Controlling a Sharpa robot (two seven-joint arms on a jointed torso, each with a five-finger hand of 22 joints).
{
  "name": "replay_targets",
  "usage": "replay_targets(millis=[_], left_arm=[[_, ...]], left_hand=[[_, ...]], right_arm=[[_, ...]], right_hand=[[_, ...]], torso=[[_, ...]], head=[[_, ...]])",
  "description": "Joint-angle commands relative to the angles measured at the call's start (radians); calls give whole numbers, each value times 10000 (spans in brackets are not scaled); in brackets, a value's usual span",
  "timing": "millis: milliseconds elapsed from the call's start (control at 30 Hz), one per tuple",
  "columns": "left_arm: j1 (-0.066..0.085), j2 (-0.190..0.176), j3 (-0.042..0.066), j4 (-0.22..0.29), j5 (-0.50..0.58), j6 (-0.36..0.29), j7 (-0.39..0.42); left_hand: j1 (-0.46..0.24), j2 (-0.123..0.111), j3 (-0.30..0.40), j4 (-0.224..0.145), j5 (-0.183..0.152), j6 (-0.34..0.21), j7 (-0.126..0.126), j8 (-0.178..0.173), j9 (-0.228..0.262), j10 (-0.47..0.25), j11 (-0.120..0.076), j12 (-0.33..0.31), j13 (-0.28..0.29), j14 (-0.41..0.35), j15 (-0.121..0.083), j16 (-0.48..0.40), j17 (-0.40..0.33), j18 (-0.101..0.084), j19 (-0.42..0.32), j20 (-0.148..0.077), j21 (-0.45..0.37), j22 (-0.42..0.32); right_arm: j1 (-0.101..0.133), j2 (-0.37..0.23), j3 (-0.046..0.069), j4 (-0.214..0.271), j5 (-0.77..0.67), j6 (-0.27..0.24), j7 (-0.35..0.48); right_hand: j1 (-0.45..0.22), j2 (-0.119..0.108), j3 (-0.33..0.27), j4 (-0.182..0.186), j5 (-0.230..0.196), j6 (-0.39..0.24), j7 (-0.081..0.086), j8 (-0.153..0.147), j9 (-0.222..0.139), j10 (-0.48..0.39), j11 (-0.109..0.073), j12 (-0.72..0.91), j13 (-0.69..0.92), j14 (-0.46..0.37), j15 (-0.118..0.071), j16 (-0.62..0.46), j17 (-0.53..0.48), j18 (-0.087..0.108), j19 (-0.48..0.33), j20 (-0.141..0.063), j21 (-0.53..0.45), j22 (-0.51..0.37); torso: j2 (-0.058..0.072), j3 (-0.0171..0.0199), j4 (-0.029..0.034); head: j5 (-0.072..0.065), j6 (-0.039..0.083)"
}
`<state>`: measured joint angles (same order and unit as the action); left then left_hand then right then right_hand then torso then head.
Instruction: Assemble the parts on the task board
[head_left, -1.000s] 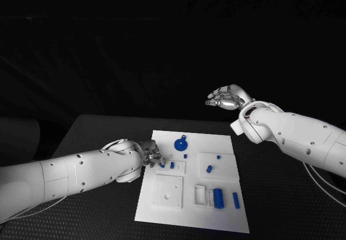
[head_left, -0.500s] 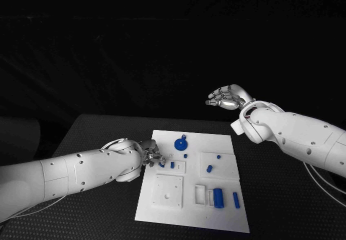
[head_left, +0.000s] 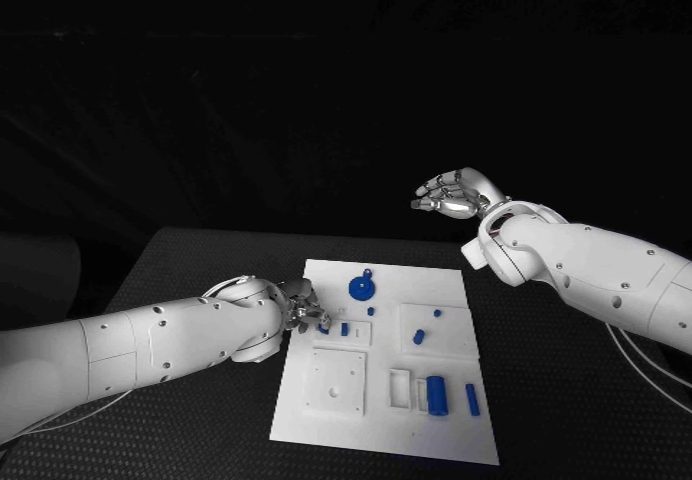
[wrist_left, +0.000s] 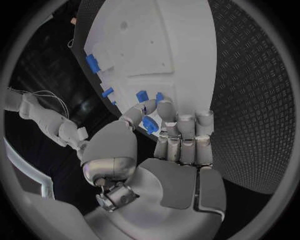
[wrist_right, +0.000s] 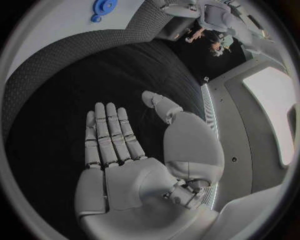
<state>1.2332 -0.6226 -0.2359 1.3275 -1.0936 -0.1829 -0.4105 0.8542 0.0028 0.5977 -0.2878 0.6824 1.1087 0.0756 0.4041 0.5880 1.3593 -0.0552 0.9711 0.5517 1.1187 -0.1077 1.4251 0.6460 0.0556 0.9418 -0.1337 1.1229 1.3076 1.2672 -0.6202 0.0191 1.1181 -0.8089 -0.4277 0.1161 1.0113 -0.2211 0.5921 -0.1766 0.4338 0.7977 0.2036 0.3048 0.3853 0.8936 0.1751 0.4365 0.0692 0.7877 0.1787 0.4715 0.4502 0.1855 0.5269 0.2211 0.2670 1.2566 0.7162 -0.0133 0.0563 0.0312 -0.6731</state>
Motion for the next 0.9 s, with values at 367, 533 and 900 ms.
replay_targets(millis=[367,533,900], left_arm=[[-53,123,-49,-12,54,507,-176],[-53,161,-49,-19,-69,555,-187],[-52,260,-49,-36,-317,677,-184]], left_hand=[[-17,202,77,-29,-534,1359,-943,534,1744,561,-648,262,119,712,-775,153,71,173,102,-1241,87,160],[22,168,92,-19,-715,1400,-969,609,1785,572,-670,382,177,738,-785,223,104,180,124,-1247,111,155],[97,108,115,-23,-718,1485,-1040,835,1890,591,-732,720,331,790,-760,367,170,196,161,-1259,171,158]], right_arm=[[-7,11,2,6,-17,94,53],[-7,2,2,12,-17,91,53],[-7,-6,2,16,-17,92,52]], right_hand=[[-14,29,-41,45,35,-95,97,60,-16,-37,5,-55,-2,-63,20,10,-15,-86,-51,-2,-59,14],[-17,29,-43,48,37,-95,97,61,-17,-37,5,-55,-2,-64,20,11,-16,-86,-49,-1,-63,18],[-21,30,-45,54,43,-95,97,63,-18,-36,5,-55,-1,-65,19,14,-19,-86,-48,-1,-71,26]], torso=[[-1,7,-7],[2,11,-10],[3,10,-9]], head=[[41,-2],[52,-9],[73,1]])
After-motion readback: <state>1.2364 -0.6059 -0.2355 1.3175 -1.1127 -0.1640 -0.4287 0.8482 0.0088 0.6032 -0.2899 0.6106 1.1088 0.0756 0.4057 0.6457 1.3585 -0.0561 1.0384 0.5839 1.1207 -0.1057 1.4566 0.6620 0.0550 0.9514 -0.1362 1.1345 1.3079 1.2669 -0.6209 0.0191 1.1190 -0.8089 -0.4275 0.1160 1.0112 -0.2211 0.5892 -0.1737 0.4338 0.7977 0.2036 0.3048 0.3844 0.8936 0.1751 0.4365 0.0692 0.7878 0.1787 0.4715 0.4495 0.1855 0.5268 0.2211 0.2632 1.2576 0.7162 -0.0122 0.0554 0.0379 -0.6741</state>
